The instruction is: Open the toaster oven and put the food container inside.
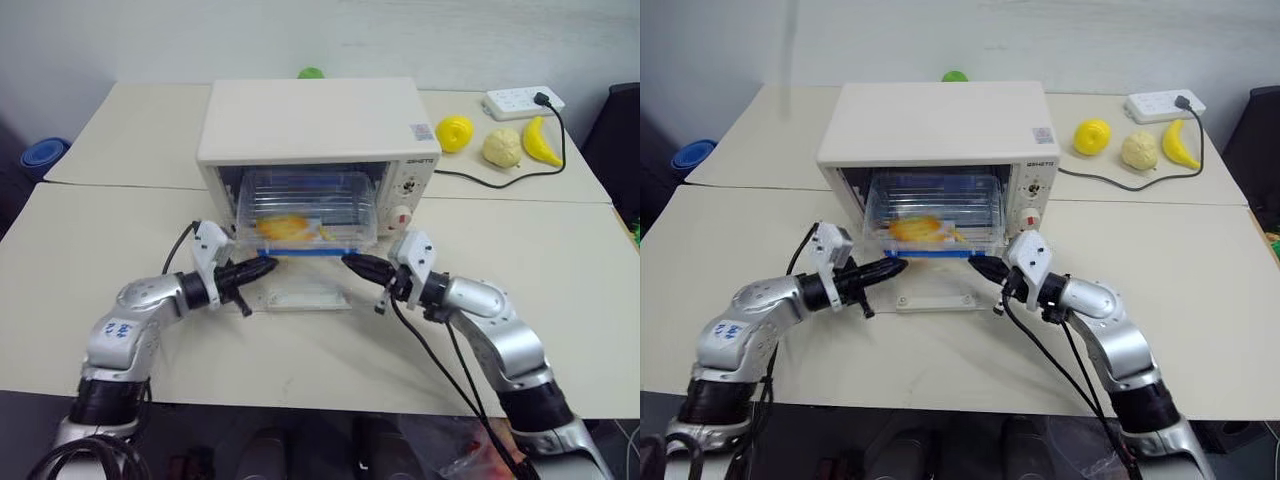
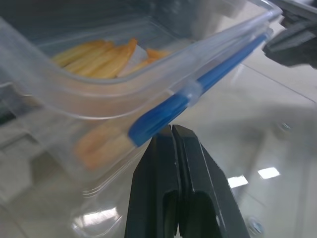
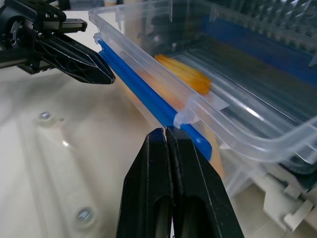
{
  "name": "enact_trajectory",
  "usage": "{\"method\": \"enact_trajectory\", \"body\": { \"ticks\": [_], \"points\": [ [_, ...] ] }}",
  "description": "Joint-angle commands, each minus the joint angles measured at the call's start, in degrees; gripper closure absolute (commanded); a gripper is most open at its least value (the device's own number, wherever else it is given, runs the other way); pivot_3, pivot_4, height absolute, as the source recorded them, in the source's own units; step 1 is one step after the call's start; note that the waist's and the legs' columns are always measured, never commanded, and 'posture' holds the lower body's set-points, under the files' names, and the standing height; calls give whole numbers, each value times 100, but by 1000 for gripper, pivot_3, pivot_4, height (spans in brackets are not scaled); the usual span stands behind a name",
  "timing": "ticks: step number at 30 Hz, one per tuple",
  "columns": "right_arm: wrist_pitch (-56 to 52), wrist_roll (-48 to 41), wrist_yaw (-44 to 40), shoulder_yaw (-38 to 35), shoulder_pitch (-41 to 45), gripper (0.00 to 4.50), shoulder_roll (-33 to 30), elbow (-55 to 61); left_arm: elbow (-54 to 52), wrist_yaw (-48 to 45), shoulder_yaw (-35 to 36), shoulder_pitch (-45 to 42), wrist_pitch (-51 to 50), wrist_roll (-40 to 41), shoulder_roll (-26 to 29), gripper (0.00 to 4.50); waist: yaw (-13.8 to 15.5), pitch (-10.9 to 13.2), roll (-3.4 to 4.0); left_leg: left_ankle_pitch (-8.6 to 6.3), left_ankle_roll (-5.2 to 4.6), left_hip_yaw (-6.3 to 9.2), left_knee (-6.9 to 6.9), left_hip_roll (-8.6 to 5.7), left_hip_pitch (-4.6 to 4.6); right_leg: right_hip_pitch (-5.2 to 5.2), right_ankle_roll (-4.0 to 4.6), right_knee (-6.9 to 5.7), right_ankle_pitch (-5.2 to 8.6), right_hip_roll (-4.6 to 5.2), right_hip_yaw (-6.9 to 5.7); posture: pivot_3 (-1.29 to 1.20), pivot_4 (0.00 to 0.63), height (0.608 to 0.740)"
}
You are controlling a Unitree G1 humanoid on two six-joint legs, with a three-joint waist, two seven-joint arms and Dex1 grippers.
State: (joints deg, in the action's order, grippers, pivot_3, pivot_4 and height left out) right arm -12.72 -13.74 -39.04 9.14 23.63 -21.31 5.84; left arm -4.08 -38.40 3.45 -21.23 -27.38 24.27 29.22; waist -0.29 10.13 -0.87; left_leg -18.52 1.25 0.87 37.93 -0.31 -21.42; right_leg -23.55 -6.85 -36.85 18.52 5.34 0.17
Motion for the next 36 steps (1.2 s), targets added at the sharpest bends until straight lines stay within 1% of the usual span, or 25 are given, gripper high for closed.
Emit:
{"method": "enact_trajectory", "body": {
  "ticks": [1, 4, 6, 8, 9, 11, 12, 13, 14, 17, 19, 21, 22, 25, 27, 29, 32, 34, 36],
  "points": [
    [387, 249, 463, -178, 393, 4438, 312, -441, 267, 453, 59, -310, 536, -320, -347, 4500, 2, 0, 0, 0, 0, 0, 3, -1, -1, -1, 0, 3, 0, 0, -1, 0, 150, 740],
    [530, 381, 646, -175, 532, 4438, 525, -679, 676, 869, 53, -593, 867, -665, -594, 4500, 5, 0, 0, 0, 0, 2, 4, -1, -2, -1, -1, -2, 0, -1, -3, 0, 150, 740],
    [434, 316, 595, -191, 433, 4438, 530, -569, 762, 791, 63, -632, 1129, -716, -646, 4500, 2, 0, 0, 0, 0, 2, 4, -1, -3, -1, -1, -2, -1, -2, -4, 0, 150, 740],
    [176, -121, 189, -246, 171, 4438, 397, -99, 570, 394, 71, -540, 1289, -613, -490, 4500, 2, 0, 0, -1, 0, 2, 2, -1, -5, -3, -1, -2, -1, 0, -4, 0, 150, 740],
    [-47, -443, -32, -401, -51, 4438, 200, 291, 253, 47, 238, -360, 1094, -268, -293, 4500, 1, 0, 0, -2, 0, 2, 0, 0, -6, -3, -1, 0, -1, -1, -5, 0, 150, 740],
    [-246, -809, -321, -682, -387, 4438, -167, 749, -169, -448, 516, -57, 852, 227, 38, 4500, -16, 1, 1, -7, -5, 5, -2, 1, -12, -6, -1, 1, -1, 2, -6, 0, 150, 740],
    [-235, -944, -535, -927, -631, 4500, -454, 848, -393, -964, 736, 214, 588, 633, 409, 4195, -30, 1, 2, -11, -10, 2, -1, 1, -12, -6, -1, 6, -1, 8, -4, 0, 150, 740],
    [-198, -1004, -708, -1129, -836, 4500, -714, 837, -516, -1345, 943, 441, 452, 873, 736, 4109, -51, 1, 1, -12, -12, 0, 0, 1, -12, -4, -2, 10, -1, 10, -4, 0, 150, 740],
    [-69, -981, -898, -1276, -1017, 4500, -974, 758, -570, -1691, 1142, 640, 341, 1058, 1065, 3890, -74, 1, 2, -14, -14, 0, 2, 1, -13, -2, -2, 13, -1, 12, -4, 0, 150, 740],
    [672, -586, -1680, -1251, -1402, 4500, -1715, 130, -277, -2623, 1614, 1089, 466, 1183, 1925, 3038, -71, 2, 3, -19, -22, 0, -1, 4, 6, 19, -1, 46, 0, 13, -7, 0, 150, 740],
    [920, -420, -1963, -1114, -1435, 4500, -1901, -301, 13, -3104, 1851, 1219, 684, 1247, 2164, 2465, -80, 4, 6, -37, -57, -2, -1, 5, 29, 40, 0, 47, 0, 7, -7, 0, 150, 740],
    [1061, -403, -2251, -909, -1328, 4500, -1854, -614, 205, -3526, 1899, 1380, 757, 1231, 2367, 1864, -102, 7, 12, -38, -61, -2, -2, 5, 40, 50, 0, 47, 0, 7, -7, 0, 150, 740],
    [1145, -419, -2376, -820, -1246, 4500, -1764, -748, 229, -3691, 1933, 1428, 750, 1317, 2375, 1539, -116, 8, 14, -38, -61, -2, -2, 7, 39, 50, 0, 46, 1, 10, -5, 0, 150, 740],
    [1415, -301, -2591, -482, -960, 4500, -1458, -1121, 148, -3838, 1989, 1516, 700, 1499, 2282, 634, -140, 10, 17, -38, -58, 0, -2, 11, 29, 39, 0, 46, 1, 19, -4, 0, 150, 740],
    [1584, -171, -2688, -259, -762, 4500, -1262, -1320, 30, -3777, 2016, 1534, 689, 1544, 2203, 20, -137, 10, 17, -27, -35, -3, -1, 12, 18, 23, 1, 41, 0, 22, -1, 0, 150, 740],
    [1611, -336, -2637, -281, -616, 4500, -959, -1380, -207, -3620, 2055, 1488, 609, 1688, 2104, 20, -134, 10, 17, -24, -29, -3, -1, 12, 16, 20, 0, 41, 1, 22, -1, 0, 150, 740],
    [1717, -728, -2480, -561, -484, 4500, -481, -1300, -412, -3295, 2198, 1432, 498, 1874, 1928, 20, -130, 10, 17, -24, -26, -1, 1, 11, 12, 20, 0, 40, 0, 27, -1, 0, 150, 740],
    [1663, -1019, -2057, -877, -335, 4500, -116, -1208, -358, -2933, 2315, 1369, 691, 1761, 1735, 20, -132, 10, 17, -24, -24, 0, 2, 11, 13, 19, 0, 40, 0, 30, -1, 0, 150, 740],
    [1499, -1289, -1784, -1119, -164, 4500, 90, -1051, -321, -2528, 2468, 1263, 644, 1803, 1589, 20, -131, 11, 18, -22, -20, 0, 2, 11, 13, 18, 0, 36, 0, 30, -1, 0, 150, 740]
  ]
}}
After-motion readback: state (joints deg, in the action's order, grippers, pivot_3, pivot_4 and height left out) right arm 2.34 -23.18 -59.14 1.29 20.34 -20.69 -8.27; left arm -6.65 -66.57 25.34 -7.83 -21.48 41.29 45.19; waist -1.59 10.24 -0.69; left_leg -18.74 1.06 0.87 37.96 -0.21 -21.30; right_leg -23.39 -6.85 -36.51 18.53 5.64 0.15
